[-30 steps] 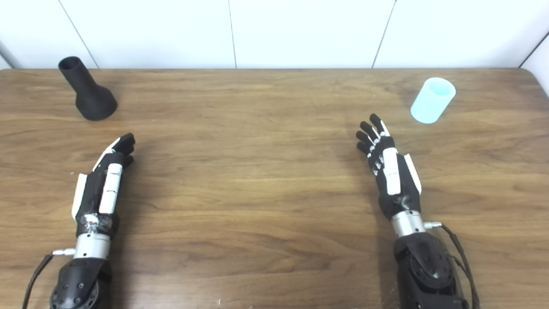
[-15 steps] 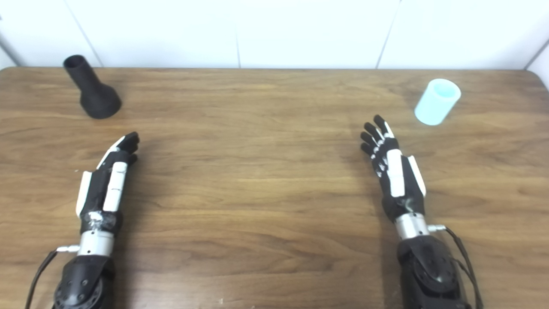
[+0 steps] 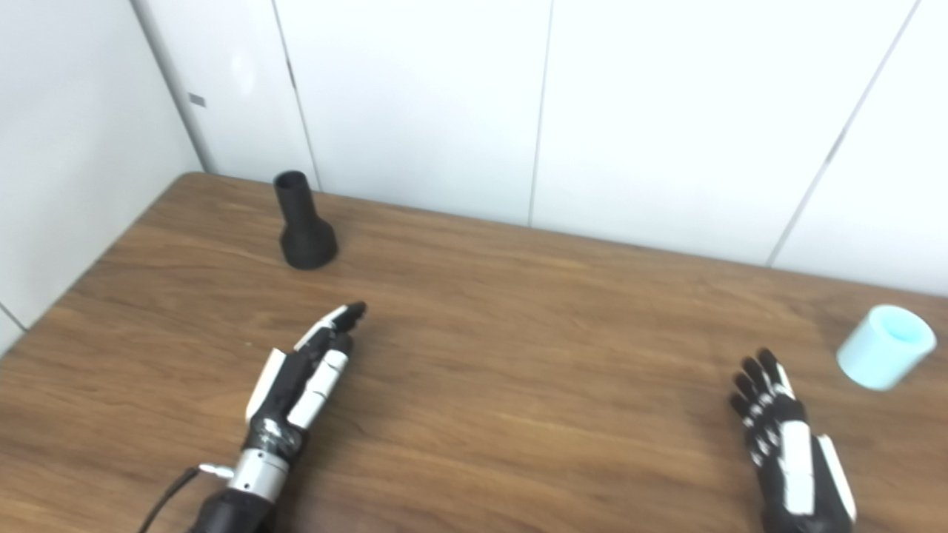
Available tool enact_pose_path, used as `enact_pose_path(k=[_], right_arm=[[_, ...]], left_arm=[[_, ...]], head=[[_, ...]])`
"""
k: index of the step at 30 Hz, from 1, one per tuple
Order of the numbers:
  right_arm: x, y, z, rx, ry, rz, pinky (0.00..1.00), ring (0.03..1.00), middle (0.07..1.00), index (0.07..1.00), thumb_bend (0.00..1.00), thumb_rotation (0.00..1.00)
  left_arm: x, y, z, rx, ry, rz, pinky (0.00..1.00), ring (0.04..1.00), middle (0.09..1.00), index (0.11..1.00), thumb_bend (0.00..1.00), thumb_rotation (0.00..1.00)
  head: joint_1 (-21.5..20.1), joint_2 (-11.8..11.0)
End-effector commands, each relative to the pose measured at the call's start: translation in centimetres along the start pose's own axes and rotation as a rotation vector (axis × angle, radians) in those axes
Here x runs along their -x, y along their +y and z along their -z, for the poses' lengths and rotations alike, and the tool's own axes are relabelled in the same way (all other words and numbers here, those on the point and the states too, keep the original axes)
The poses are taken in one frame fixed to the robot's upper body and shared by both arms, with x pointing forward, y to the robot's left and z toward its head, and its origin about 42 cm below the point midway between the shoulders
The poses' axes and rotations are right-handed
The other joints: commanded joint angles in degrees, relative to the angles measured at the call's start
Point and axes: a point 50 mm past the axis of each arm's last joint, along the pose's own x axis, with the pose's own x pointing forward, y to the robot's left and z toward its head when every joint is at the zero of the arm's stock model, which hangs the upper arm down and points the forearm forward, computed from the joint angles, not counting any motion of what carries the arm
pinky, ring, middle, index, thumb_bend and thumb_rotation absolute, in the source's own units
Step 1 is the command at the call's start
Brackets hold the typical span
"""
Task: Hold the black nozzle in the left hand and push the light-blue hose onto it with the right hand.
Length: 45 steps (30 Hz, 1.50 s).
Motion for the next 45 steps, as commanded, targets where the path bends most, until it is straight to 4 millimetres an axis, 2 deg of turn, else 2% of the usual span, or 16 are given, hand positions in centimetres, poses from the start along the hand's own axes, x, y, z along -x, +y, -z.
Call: enact_pose_path(k=[1, 3, 9, 13, 15, 18, 21, 29, 33, 36, 42, 44, 45], right_arm=[[2.3, -0.6, 3.3, -0.024, 0.109, 0.029, 1.0, 0.983, 0.988, 1.0, 0.52, 1.0], [2.4, -0.6, 3.4, -0.024, 0.115, 0.035, 0.99, 0.978, 0.982, 1.0, 0.53, 1.0], [2.5, -0.6, 3.4, -0.037, 0.122, 0.042, 0.97, 0.981, 0.981, 1.0, 0.56, 1.0], [2.5, -0.5, 3.7, -0.038, 0.125, 0.043, 0.96, 0.969, 0.971, 0.996, 0.58, 1.0], [2.6, -0.5, 3.8, -0.032, 0.128, 0.045, 0.96, 0.963, 0.964, 0.991, 0.58, 1.0], [2.6, -0.6, 3.8, -0.04, 0.131, 0.047, 0.97, 0.965, 0.963, 0.986, 0.58, 1.0], [2.6, -0.6, 3.9, -0.038, 0.125, 0.042, 0.98, 0.967, 0.965, 0.985, 0.58, 1.0], [2.3, -0.6, 4.2, -0.026, 0.131, 0.039, 1.0, 0.974, 0.97, 0.989, 0.57, 1.0], [2.1, -0.4, 4.5, -0.019, 0.128, 0.037, 0.99, 0.966, 0.965, 0.988, 0.57, 1.0], [2.0, -0.2, 4.7, -0.01, 0.125, 0.036, 0.98, 0.961, 0.958, 0.986, 0.57, 1.0], [1.9, 0.1, 5.1, 0.004, 0.119, 0.057, 0.96, 0.952, 0.951, 0.977, 0.57, 1.0], [1.8, 0.2, 5.0, 0.007, 0.116, 0.058, 0.96, 0.955, 0.955, 0.98, 0.57, 1.0], [1.8, 0.3, 5.0, 0.006, 0.115, 0.057, 0.96, 0.956, 0.955, 0.982, 0.56, 1.0]], left_arm=[[2.3, -2.1, 3.1, 0.017, 0.123, 0.006, 0.95, 0.935, 0.906, 0.863, 0.49, 0.7], [2.4, -2.3, 3.2, 0.01, 0.117, 0.004, 0.94, 0.931, 0.908, 0.868, 0.49, 0.66], [2.6, -2.4, 3.2, 0.024, 0.113, -0.019, 0.95, 0.941, 0.916, 0.882, 0.5, 0.54], [2.8, -2.3, 3.2, 0.023, 0.088, -0.077, 0.91, 0.926, 0.908, 0.884, 0.57, 0.38], [2.9, -2.2, 3.2, -0.001, 0.074, -0.102, 0.9, 0.917, 0.902, 0.89, 0.61, 0.27], [2.8, -1.7, 2.9, -0.063, 0.073, -0.155, 0.86, 0.89, 0.893, 0.893, 0.7, 0.22], [2.2, -0.5, 2.4, -0.088, 0.05, -0.208, 0.83, 0.878, 0.897, 0.898, 0.75, 0.18], [-2.2, 4.4, -1.1, -0.203, 0.005, -0.343, 0.82, 0.855, 0.871, 0.886, 0.88, 0.18], [-5.0, 7.4, -2.3, -0.293, -0.015, -0.383, 0.79, 0.834, 0.854, 0.876, 0.91, 0.28], [-6.7, 9.2, -2.8, -0.311, -0.029, -0.409, 0.8, 0.841, 0.857, 0.878, 0.91, 0.27], [-9.6, 11.8, -3.5, -0.352, -0.047, -0.443, 0.89, 0.894, 0.868, 0.867, 0.88, 0.22], [-10.4, 12.4, -3.7, -0.376, -0.04, -0.451, 0.88, 0.892, 0.865, 0.861, 0.89, 0.23], [-10.8, 12.8, -3.9, -0.39, -0.034, -0.453, 0.85, 0.875, 0.859, 0.857, 0.89, 0.24]], head=[[0.02, 0.05], [0.36, -0.61], [-0.37, -0.41], [-0.87, -0.58], [-1.13, -0.48], [-2.03, -0.02], [-2.15, -0.06], [-2.37, -0.02], [-2.57, -0.08], [-3.08, -0.11], [-3.45, 0.32], [-3.3, 1.42], [-3.3, 1.84]])
